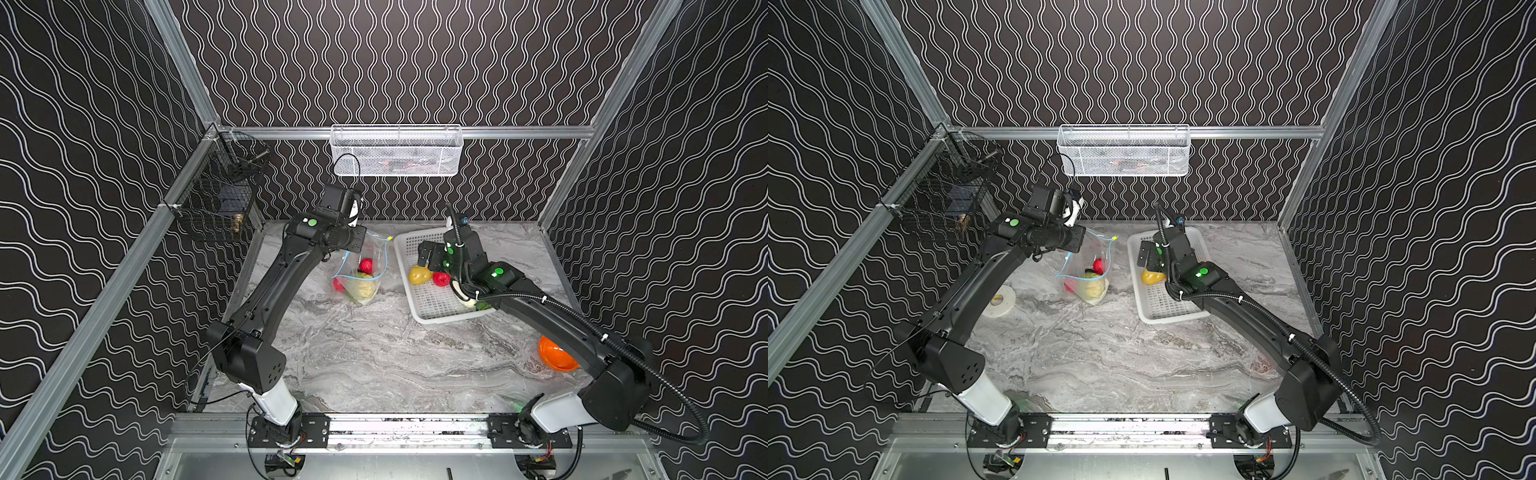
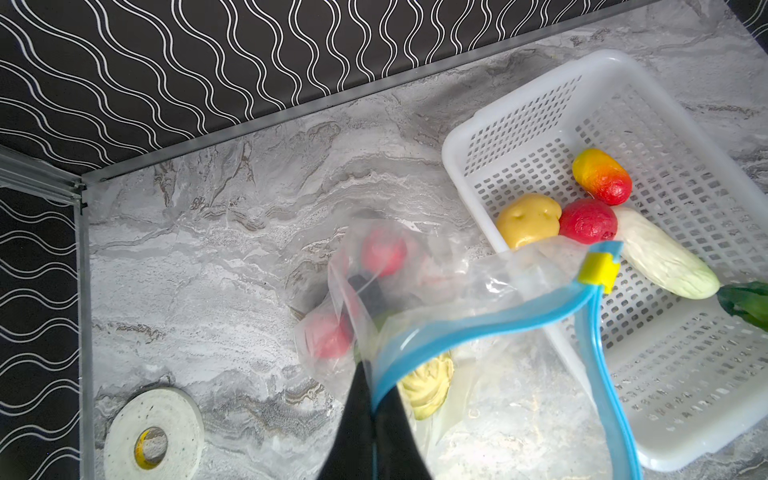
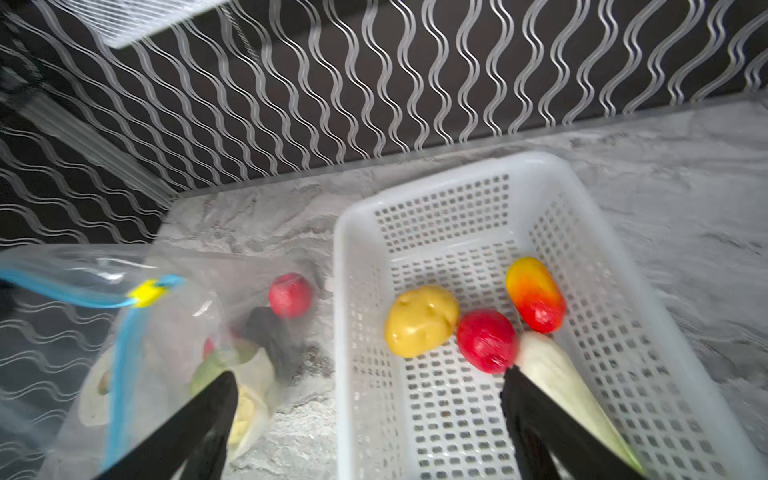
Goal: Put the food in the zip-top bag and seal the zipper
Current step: 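Move the open right gripper back over the basket above the white radish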
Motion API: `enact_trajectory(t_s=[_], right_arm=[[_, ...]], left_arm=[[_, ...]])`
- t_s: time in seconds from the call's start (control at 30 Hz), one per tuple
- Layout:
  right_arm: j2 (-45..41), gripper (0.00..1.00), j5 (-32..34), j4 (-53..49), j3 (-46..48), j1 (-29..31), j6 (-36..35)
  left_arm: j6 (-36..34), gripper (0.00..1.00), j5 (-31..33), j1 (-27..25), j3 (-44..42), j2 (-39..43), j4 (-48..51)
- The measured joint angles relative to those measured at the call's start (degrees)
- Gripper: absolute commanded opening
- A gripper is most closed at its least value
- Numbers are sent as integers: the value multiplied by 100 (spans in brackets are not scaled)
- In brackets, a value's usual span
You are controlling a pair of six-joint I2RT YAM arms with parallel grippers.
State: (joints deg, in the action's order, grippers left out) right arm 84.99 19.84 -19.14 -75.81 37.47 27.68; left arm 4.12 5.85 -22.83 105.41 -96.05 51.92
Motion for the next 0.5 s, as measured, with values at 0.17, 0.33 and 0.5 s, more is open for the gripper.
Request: enact_trajectory(t_s=[0.17,0.33,0.5], right_arm=[[55,99,-323,-210,81,-278,61],[153,99,-527,-374,122,-389,98],[372,99,-527,-750,-44,-529,48]], left_arm=[[-2,0,98,0,9,13,0],[-2,0,118,0,-13,66,0],[-2,0,116,0,-42,70,0]])
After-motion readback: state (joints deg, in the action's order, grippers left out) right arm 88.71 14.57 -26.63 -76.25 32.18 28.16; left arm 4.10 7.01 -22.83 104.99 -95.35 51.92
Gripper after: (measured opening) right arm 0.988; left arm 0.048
